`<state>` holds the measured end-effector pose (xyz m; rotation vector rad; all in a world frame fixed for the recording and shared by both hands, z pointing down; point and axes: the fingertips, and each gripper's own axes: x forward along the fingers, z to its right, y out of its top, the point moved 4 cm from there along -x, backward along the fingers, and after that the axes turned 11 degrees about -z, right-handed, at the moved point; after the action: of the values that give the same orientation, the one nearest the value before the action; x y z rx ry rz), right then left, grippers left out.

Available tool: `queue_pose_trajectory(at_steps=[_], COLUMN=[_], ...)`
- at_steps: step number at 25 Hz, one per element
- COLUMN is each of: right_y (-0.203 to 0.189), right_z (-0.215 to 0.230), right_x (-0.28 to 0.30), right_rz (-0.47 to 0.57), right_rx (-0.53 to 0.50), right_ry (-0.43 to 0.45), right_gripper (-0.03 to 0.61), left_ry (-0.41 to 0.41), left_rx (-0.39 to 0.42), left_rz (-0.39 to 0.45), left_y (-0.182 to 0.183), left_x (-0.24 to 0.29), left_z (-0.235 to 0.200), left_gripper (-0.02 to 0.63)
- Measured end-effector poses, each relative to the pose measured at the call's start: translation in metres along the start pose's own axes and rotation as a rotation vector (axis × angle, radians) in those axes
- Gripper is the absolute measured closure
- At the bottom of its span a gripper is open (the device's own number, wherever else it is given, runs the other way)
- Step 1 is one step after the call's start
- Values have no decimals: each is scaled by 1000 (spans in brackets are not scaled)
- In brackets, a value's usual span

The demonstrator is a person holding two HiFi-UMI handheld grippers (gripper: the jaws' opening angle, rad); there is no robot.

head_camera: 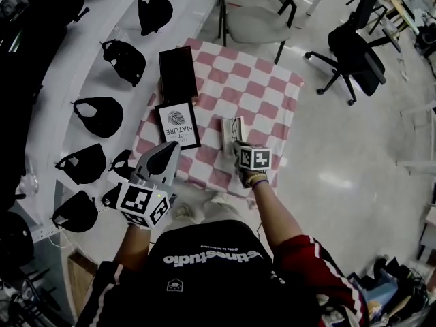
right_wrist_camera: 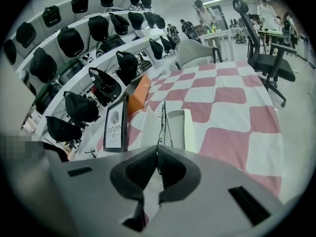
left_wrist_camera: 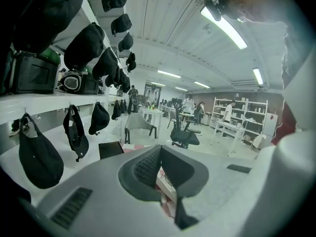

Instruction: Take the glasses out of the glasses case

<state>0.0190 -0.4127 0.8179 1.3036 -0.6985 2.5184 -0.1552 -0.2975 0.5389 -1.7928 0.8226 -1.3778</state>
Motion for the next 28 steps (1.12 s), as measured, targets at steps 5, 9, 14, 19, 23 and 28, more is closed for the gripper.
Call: queue_pose_trajectory(at_steps=[5,9,14,19,23,28], right_y=[1,1,-1,-7,-12,-16], right_z=[-5,-4,-13,-24,-40,-64], right_x=[-11,-24,-45,-67,-86,-111], right_rz=[13,28,60,91,114,162], right_rx=[-16,-36,-52,-63,-30,-92], right_ry=[-1,-27,-30,-54,-45,-39], right_gripper=[569,569,569,569,569,569], left_ry=[-1,-7,-22,-48,-73,-97], left_rx=[5,6,15,35,55,67], left_rz=[18,36,61,92,113,131], left_y=[7,10,14,23,31,37], left_x=[-7,-14,-24,-36,-43,-51], left_z=[4,7,13,16,18,18], left_gripper=[607,607,607,607,609,607])
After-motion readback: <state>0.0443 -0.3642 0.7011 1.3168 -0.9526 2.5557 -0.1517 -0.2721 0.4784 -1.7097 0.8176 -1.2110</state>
